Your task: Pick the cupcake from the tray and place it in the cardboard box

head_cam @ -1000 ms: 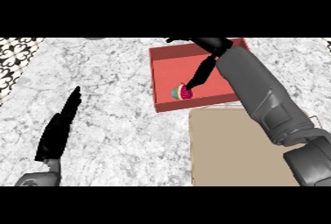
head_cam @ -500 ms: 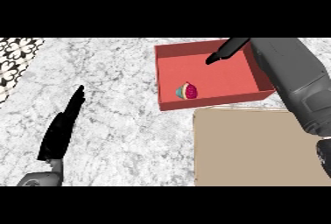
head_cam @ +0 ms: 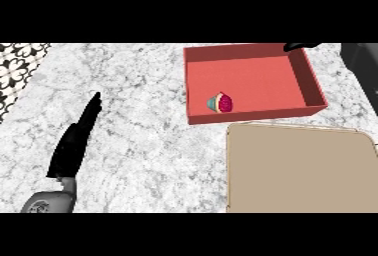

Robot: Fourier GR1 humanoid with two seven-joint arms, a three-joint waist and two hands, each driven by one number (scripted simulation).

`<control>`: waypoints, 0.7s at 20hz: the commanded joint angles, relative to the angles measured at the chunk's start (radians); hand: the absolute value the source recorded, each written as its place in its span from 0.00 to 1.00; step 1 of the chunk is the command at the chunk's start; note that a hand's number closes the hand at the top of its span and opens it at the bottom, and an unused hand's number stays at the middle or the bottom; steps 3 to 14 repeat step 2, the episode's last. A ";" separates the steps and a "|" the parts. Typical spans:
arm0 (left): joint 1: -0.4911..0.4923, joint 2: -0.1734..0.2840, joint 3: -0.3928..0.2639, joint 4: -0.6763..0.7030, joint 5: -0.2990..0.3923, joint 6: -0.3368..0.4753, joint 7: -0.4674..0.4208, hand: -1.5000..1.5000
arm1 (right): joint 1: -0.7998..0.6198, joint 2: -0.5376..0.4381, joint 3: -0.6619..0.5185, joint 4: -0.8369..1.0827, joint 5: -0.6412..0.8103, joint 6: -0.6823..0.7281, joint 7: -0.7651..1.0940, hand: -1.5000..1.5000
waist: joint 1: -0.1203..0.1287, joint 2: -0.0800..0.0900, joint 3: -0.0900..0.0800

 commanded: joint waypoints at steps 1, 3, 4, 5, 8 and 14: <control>-0.014 0.000 -0.006 -0.012 0.000 -0.005 0.007 0.50 | 0.004 -0.069 -0.009 -0.009 -0.009 0.107 -0.017 0.00 | 0.021 0.009 0.002; -0.007 -0.005 -0.016 -0.011 -0.004 -0.007 0.004 0.50 | 0.006 -0.089 -0.007 -0.020 -0.007 0.121 -0.021 0.00 | 0.020 0.012 0.003; -0.007 -0.005 -0.016 -0.011 -0.004 -0.007 0.004 0.50 | 0.006 -0.089 -0.007 -0.020 -0.007 0.121 -0.021 0.00 | 0.020 0.012 0.003; -0.007 -0.005 -0.016 -0.011 -0.004 -0.007 0.004 0.50 | 0.006 -0.089 -0.007 -0.020 -0.007 0.121 -0.021 0.00 | 0.020 0.012 0.003; -0.007 -0.005 -0.016 -0.011 -0.004 -0.007 0.004 0.50 | 0.006 -0.089 -0.007 -0.020 -0.007 0.121 -0.021 0.00 | 0.020 0.012 0.003; -0.007 -0.005 -0.016 -0.011 -0.004 -0.007 0.004 0.50 | 0.006 -0.089 -0.007 -0.020 -0.007 0.121 -0.021 0.00 | 0.020 0.012 0.003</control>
